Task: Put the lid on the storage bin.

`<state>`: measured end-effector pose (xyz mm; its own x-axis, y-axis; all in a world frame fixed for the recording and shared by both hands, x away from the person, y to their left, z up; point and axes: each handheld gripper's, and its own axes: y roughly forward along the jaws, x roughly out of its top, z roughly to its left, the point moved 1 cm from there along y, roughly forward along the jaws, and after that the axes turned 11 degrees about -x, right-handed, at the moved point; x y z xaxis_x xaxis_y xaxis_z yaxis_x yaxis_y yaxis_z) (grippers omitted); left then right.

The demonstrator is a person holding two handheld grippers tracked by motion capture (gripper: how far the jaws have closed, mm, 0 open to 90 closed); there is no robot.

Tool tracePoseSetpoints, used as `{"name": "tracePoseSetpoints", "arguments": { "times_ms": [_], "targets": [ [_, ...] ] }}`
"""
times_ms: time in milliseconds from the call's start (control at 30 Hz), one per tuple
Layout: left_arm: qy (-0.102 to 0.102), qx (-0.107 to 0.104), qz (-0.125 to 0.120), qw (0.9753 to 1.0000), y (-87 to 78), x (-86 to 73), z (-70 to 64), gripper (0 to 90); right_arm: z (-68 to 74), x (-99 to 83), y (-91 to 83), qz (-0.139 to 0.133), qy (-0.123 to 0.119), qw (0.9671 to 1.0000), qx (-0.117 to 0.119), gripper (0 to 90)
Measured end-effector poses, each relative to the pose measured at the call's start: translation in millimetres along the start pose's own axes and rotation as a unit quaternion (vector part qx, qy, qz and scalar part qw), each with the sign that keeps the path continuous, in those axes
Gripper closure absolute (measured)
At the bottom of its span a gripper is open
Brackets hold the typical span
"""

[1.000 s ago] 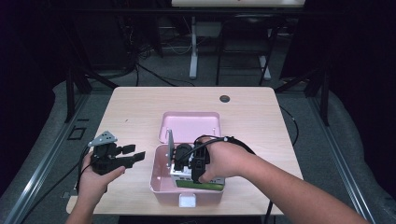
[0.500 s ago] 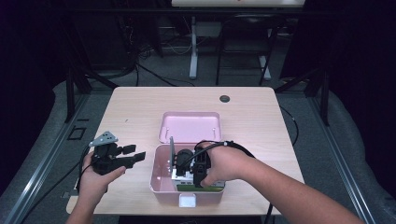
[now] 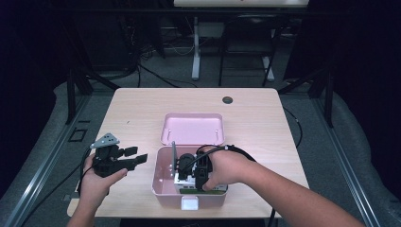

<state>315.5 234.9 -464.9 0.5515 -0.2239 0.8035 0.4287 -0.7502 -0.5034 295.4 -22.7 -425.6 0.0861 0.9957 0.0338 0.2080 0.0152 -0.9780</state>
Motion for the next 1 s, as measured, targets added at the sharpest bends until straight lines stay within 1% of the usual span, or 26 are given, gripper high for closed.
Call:
{"name": "tracePoseSetpoints", "arguments": {
  "times_ms": [67, 200, 467, 500, 633, 800, 933, 967, 1000],
  "targets": [
    [-0.001, 0.0, 0.001, 1.0, 0.0, 0.0, -0.1, 44.0, 0.1, 0.4, 2.1, 0.001, -0.004, 1.0, -0.002, 61.5],
    [-0.001, -0.002, 0.002, 1.0, -0.1, 0.1, -0.4, 44.0, -0.1, 0.3, 7.1, 0.0, 0.002, 1.0, 0.004, 61.5],
    [-0.001, -0.002, 0.002, 1.0, 0.2, 0.1, -0.4, 44.0, -3.8, -0.4, 18.6, 0.005, 0.005, 1.0, 0.007, 61.6],
    [-0.001, -0.002, 0.002, 1.0, 0.2, 0.1, -0.3, 44.0, -4.3, -0.7, 20.5, 0.002, 0.01, 0.9999, 0.011, 61.6],
    [-0.003, -0.002, 0.003, 1.0, 0.6, -0.2, -0.4, 44.0, -4.9, -1.8, 27.4, 0.003, 0.013, 0.9997, 0.019, 61.5],
    [-0.002, -0.002, 0.003, 1.0, 0.6, 0.0, -0.5, 44.0, -6.7, -1.2, 35.0, 0.005, 0.014, 0.9995, 0.029, 61.6],
    [-0.002, -0.002, 0.004, 1.0, 0.8, -0.3, 0.0, 44.0, -6.9, -1.3, 39.5, 0.005, 0.012, 0.9994, 0.03, 61.6],
    [-0.002, 0.0, 0.001, 1.0, 1.4, -0.5, 0.0, 43.9, -6.8, -1.4, 40.7, 0.005, 0.012, 0.9995, 0.03, 61.6],
    [-0.002, 0.0, 0.001, 1.0, 1.4, -0.5, 0.0, 44.0, -6.9, -1.4, 41.9, 0.005, 0.008, 0.9995, 0.029, 61.6]
  ]
}}
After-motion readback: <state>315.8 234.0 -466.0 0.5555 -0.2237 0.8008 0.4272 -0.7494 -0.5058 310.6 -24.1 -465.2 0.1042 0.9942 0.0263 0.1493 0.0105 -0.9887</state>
